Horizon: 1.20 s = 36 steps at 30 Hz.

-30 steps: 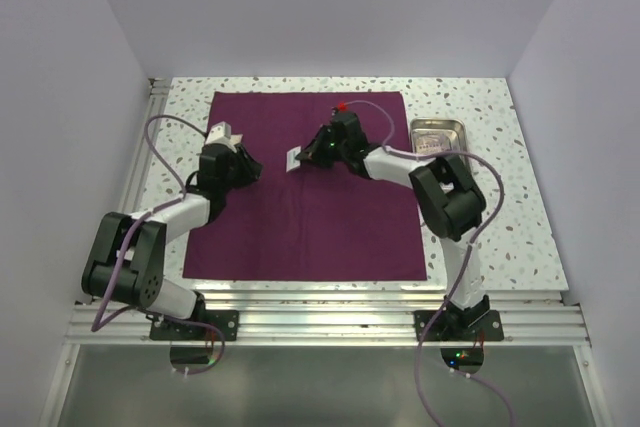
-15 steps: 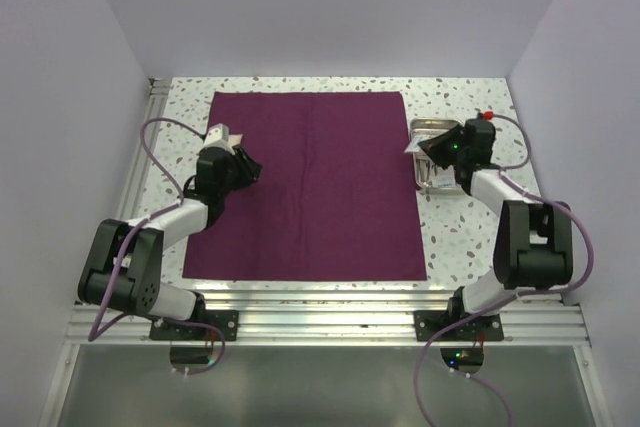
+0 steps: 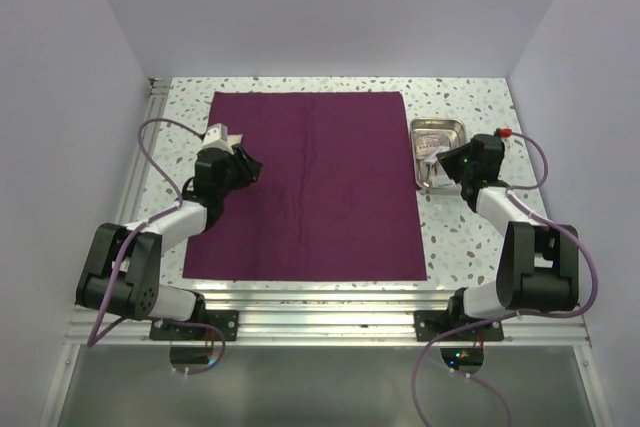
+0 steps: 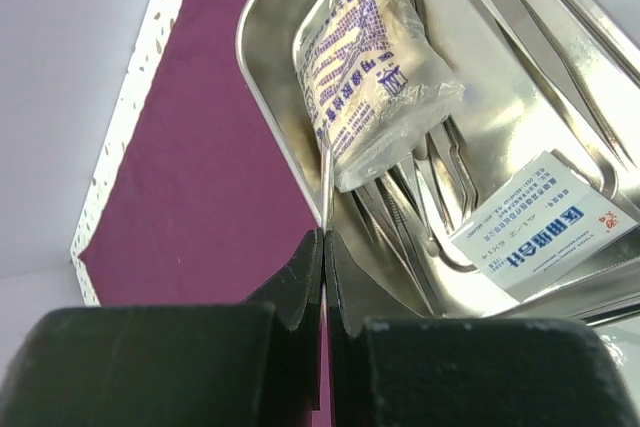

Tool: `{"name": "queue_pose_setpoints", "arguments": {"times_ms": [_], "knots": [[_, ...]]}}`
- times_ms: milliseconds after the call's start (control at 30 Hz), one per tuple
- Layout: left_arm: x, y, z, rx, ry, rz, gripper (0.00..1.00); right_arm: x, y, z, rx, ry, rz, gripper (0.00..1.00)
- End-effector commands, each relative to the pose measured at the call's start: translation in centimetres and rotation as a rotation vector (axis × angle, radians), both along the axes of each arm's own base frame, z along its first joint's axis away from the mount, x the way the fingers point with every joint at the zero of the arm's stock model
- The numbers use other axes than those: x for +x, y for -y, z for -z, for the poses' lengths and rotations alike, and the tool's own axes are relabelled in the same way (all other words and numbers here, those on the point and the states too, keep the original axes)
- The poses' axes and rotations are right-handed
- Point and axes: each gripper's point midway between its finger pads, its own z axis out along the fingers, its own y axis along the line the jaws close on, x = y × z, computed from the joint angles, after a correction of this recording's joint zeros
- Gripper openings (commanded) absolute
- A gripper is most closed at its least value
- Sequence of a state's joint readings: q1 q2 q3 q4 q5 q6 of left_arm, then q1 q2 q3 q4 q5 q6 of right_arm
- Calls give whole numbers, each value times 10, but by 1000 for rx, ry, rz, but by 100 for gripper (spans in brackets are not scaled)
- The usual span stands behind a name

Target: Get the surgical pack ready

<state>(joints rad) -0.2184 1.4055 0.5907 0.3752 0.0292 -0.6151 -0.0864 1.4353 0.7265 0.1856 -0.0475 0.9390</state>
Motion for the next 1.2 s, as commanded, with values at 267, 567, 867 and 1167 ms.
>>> {"name": "queue_pose_setpoints", "arguments": {"times_ms": [267, 567, 867, 1167], "knots": [[5, -4, -21, 15, 83, -12, 52, 3, 21, -20, -72, 75, 85, 50], [11, -36, -11, 140, 15, -158, 74, -15, 18, -47, -117, 154, 52, 55], [47, -64, -1, 398, -148, -232, 72, -18, 1, -59, -123, 188, -57, 55], [67, -76, 18, 585, -271, -226, 51, -16, -8, -52, -107, 172, -118, 55]]}}
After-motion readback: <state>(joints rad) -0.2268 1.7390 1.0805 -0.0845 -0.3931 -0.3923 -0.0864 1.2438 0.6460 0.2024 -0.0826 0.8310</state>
